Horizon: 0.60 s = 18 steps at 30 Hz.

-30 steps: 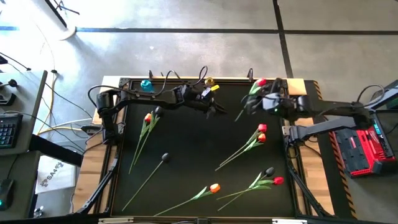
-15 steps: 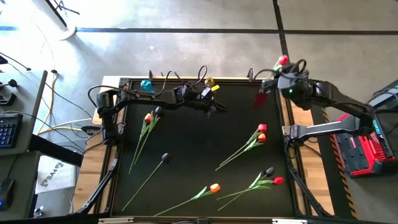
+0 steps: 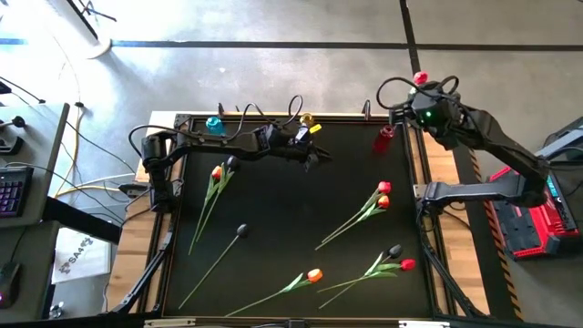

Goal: Sort flowers into vase by color
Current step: Put the top red flower into the red vase

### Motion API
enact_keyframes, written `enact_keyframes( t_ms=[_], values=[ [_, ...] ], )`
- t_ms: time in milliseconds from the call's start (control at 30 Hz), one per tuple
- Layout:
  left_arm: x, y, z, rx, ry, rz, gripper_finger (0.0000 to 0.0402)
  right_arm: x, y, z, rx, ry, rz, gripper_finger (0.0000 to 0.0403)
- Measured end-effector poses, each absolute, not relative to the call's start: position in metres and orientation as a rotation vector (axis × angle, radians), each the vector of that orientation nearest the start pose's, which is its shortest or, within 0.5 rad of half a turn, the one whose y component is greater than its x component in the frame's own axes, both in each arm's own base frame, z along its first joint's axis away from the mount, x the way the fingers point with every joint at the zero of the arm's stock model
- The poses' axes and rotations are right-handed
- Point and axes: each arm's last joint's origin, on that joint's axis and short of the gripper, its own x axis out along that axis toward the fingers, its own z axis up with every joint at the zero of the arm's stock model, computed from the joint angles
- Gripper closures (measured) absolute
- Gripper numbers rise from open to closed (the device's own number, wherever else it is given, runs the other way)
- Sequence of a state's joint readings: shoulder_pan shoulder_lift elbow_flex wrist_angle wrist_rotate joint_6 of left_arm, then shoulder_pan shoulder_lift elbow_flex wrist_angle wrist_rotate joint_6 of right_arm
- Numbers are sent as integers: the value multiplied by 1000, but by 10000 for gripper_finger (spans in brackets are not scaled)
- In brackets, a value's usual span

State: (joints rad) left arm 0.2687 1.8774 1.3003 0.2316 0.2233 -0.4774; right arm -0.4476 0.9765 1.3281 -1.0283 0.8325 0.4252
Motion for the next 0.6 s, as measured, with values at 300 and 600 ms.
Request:
enact_keyframes(
  t_ms=[300,600],
  values=[
    [414,110,239,-531,303,213,277,126,-87,408,227,437,-1340,403],
    [412,110,227,-511,394,284,277,129,-89,412,190,418,-1327,403]
  ],
)
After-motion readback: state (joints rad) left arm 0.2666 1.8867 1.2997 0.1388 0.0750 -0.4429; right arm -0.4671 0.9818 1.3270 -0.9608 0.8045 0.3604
